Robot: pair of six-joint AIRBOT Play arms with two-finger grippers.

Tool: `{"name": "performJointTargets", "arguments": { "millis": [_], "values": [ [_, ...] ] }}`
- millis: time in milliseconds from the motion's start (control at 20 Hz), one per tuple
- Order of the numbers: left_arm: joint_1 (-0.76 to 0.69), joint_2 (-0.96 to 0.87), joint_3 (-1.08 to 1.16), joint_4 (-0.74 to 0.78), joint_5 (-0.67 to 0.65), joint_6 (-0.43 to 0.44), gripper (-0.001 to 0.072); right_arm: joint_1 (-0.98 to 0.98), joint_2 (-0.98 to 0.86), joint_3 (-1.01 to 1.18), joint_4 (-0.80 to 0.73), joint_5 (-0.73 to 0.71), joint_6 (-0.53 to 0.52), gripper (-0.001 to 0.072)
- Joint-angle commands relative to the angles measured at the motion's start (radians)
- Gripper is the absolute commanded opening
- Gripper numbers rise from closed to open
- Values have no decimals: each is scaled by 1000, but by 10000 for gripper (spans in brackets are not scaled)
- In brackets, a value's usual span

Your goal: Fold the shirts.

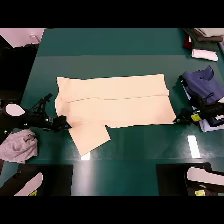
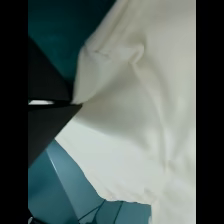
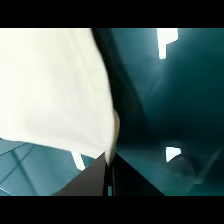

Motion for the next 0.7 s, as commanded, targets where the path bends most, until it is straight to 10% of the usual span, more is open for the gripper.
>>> {"name": "performJointTargets", "arguments": {
  "millis": [0,350,650],
  "values": [
    [0,8,1,42,-134,5,22,4,119,0,-137,73,13,9],
    [-74,200,10,-21,-246,-41,24,4,372,0,-204,163,71,9],
    [-74,198,203,123,36,-91,24,5,339,80,-1,36,75,9]
  ]
}}
